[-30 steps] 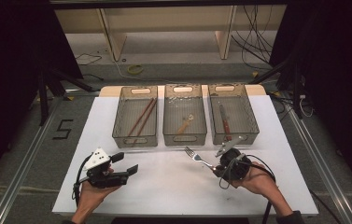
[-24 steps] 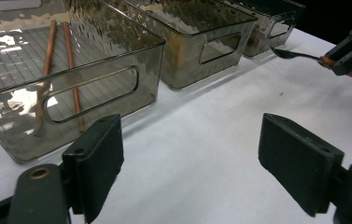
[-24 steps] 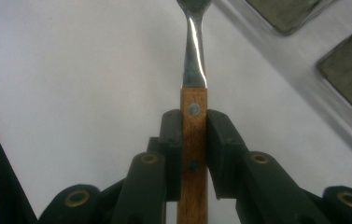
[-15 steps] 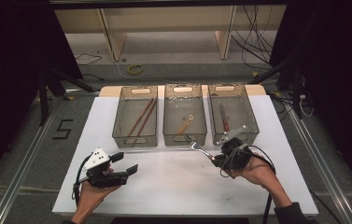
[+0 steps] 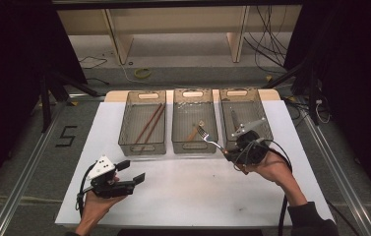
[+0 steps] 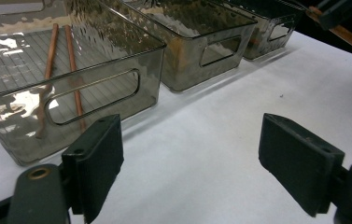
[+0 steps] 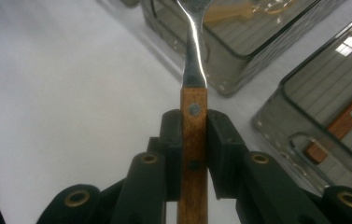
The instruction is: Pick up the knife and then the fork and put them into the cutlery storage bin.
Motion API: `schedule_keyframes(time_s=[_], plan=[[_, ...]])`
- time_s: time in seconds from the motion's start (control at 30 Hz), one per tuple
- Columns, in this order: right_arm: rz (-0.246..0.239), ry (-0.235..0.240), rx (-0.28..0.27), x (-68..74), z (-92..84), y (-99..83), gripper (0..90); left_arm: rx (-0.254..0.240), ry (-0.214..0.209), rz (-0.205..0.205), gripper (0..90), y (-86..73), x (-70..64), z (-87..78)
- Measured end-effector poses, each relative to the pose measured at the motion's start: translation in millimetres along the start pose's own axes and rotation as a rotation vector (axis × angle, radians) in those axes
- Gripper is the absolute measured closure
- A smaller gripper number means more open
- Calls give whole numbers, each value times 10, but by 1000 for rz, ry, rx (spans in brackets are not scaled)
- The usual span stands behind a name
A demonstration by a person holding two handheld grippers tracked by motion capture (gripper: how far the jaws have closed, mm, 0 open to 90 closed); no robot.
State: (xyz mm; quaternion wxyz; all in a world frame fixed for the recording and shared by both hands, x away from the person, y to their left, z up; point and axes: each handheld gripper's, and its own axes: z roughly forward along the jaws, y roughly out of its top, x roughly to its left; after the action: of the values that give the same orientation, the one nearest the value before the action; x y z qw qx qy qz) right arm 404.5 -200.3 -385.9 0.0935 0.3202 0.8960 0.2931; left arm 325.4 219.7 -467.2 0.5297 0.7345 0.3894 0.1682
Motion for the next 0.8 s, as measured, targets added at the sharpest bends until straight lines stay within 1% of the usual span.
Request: schedule_keyframes(time_s=[0.03, 0.07, 0.1, 0.13, 0.2, 0.27, 0.37, 0.43, 0.63, 0.8], plan=[[12, 0, -3, -13, -11, 18, 779, 0, 0, 0, 213, 0, 0, 0], [9, -3, -6, -33, -21, 33, 779, 0, 1, 3, 213, 0, 2, -1], [19, -5, -9, -44, -30, 52, 779, 0, 1, 4, 213, 0, 1, 0], [10, -6, -13, -73, -37, 67, 779, 3, 1, 7, 213, 0, 1, -2], [33, -16, -16, -113, -57, 111, 779, -1, 1, 3, 213, 0, -1, 0], [41, -19, -25, -158, -70, 142, 779, -1, 1, 5, 213, 0, 0, 0], [52, -29, -36, -239, -89, 196, 779, -1, 0, 4, 213, -1, -1, 0], [67, -42, -39, -297, -106, 230, 779, -3, 1, 5, 213, 1, -2, -3], [111, -62, -63, -473, -180, 305, 779, -5, 1, 7, 213, 1, -2, -5], [126, -71, -66, -548, -209, 351, 779, -3, -1, 12, 214, 1, -2, -5]])
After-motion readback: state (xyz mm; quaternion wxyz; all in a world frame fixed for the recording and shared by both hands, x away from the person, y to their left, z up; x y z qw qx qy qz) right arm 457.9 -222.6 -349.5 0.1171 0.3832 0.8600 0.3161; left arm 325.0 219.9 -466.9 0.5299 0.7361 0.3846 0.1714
